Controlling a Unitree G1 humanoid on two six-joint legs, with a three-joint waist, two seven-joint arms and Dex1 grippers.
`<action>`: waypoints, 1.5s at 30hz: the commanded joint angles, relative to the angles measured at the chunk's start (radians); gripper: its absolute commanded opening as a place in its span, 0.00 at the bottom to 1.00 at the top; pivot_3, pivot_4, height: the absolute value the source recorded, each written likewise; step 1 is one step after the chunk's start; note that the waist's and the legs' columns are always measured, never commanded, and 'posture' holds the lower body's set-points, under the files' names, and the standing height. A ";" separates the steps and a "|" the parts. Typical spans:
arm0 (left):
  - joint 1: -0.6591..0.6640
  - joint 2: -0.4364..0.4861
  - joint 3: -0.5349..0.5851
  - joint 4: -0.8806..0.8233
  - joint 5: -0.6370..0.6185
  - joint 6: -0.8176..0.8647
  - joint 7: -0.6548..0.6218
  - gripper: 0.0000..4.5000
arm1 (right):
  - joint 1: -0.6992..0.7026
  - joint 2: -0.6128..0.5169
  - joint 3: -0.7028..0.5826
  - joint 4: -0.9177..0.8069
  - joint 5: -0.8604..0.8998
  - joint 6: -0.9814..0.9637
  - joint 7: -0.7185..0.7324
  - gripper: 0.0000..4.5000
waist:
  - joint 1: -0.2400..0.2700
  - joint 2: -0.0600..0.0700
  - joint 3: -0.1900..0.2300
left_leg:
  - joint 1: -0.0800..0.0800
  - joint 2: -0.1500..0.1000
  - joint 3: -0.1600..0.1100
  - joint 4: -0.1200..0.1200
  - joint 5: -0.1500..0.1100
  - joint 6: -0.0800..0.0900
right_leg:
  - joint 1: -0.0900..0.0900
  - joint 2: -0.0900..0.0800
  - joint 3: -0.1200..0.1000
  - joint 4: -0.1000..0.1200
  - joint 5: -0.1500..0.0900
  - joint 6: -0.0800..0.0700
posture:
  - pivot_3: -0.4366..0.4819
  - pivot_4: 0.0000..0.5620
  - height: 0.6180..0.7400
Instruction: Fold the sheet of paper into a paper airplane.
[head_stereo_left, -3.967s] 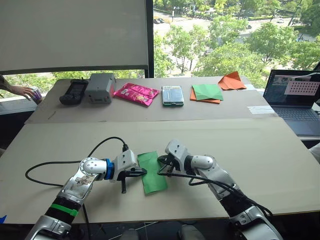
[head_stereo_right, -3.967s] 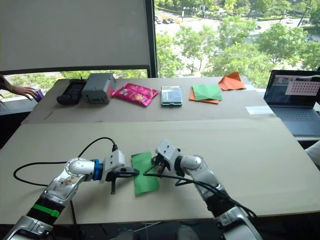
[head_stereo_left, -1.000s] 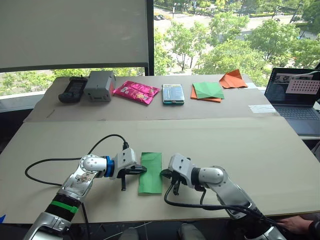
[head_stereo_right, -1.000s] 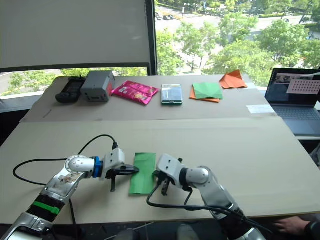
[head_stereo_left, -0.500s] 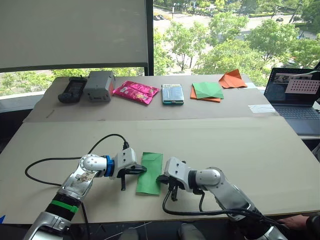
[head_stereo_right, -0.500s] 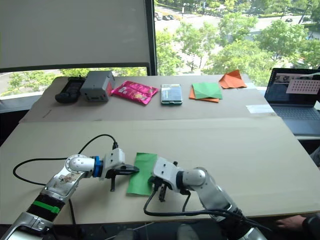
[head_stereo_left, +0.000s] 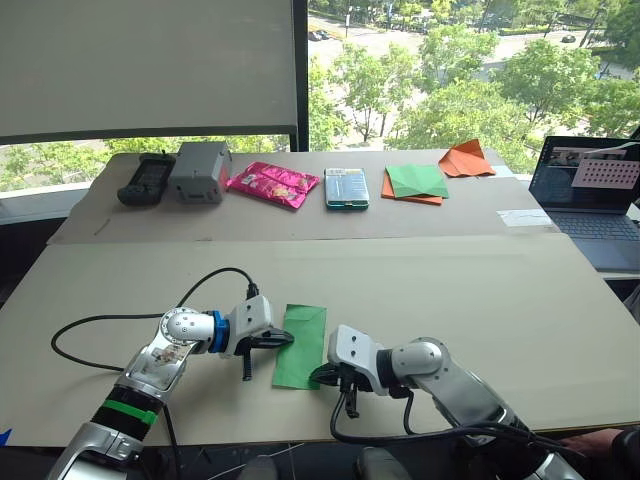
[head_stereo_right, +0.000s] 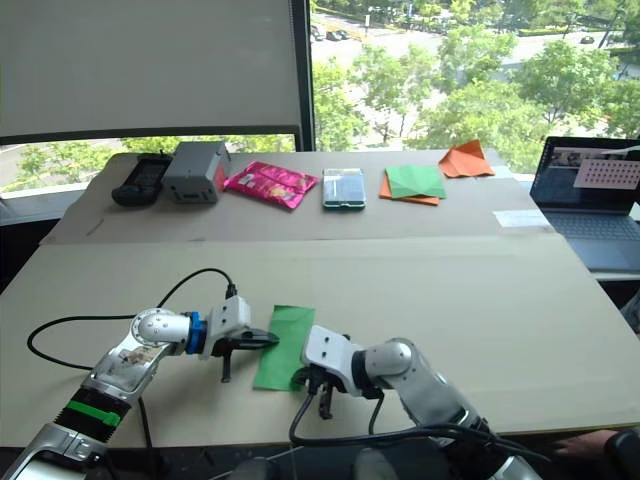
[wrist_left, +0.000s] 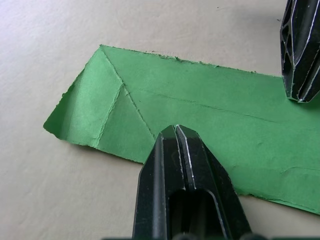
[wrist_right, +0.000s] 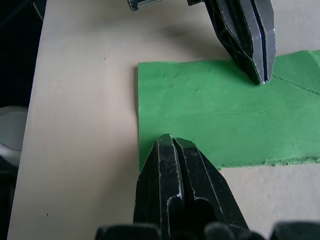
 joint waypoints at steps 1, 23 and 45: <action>0.012 0.004 -0.032 0.054 0.046 0.010 -0.003 0.00 | 0.013 -0.019 0.012 -0.013 0.017 0.033 0.013 0.00 | 0.001 0.000 0.000 | 0.000 0.000 0.000 0.000 0.000 0.000 | 0.000 0.000 0.000 0.000 0.000 0.000 | 0.48 0.27 0.97; 0.002 0.080 0.162 -0.141 -0.191 0.197 -0.069 0.00 | 0.077 0.006 -0.379 -0.251 0.354 0.109 -0.121 0.00 | 0.014 -0.003 0.010 | -0.003 0.000 0.000 0.000 0.000 0.000 | -0.002 0.000 0.000 0.000 0.000 0.000 | 0.48 0.27 0.97; -0.037 -0.024 0.039 -0.104 -0.124 0.149 -0.074 0.00 | 0.130 0.002 -0.450 -0.322 0.496 0.173 -0.231 0.00 | 0.019 -0.004 0.018 | -0.004 0.000 0.000 0.000 0.000 0.000 | -0.002 0.000 0.000 -0.001 0.001 0.000 | 0.48 0.27 0.97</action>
